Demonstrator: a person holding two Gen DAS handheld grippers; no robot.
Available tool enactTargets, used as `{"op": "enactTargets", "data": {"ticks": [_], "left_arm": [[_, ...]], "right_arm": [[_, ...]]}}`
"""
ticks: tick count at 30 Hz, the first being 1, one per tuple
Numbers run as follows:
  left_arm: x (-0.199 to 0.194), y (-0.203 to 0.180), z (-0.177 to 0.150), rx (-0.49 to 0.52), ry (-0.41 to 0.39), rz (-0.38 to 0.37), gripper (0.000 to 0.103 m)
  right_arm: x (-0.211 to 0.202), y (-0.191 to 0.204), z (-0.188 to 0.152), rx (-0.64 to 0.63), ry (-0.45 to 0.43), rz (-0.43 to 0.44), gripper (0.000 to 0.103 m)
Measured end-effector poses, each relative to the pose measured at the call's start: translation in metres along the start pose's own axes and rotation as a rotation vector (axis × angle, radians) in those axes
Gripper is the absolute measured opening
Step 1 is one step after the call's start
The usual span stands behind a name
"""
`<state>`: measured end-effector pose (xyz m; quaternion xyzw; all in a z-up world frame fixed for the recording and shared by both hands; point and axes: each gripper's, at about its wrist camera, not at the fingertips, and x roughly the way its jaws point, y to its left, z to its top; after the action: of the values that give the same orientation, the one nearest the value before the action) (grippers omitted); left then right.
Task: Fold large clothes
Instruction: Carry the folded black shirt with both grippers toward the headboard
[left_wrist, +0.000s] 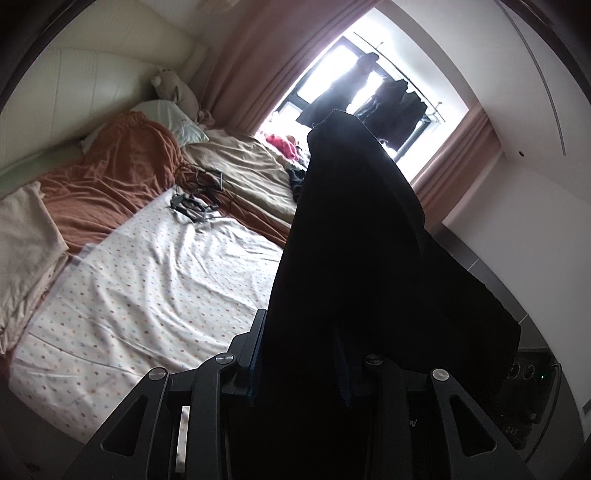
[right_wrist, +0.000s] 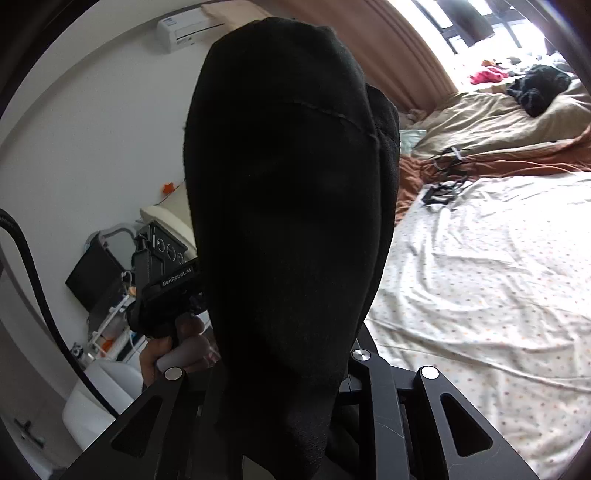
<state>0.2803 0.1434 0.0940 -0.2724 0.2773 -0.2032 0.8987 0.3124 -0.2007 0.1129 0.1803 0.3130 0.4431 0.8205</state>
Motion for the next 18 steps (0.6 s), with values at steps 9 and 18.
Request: {"op": "enactTargets", "data": {"ticks": [9,18], "left_arm": [[-0.063,0.056,0.042,0.001,-0.098,0.070,0.031],[-0.121,0.127,0.070,-0.025,-0.172,0.135,0.029]], "right_arm": [[0.065,0.025,0.029,-0.077,0.050,0.054,0.021],[0.166,0.059,0.057,-0.209,0.096,0.100,0.021]]}}
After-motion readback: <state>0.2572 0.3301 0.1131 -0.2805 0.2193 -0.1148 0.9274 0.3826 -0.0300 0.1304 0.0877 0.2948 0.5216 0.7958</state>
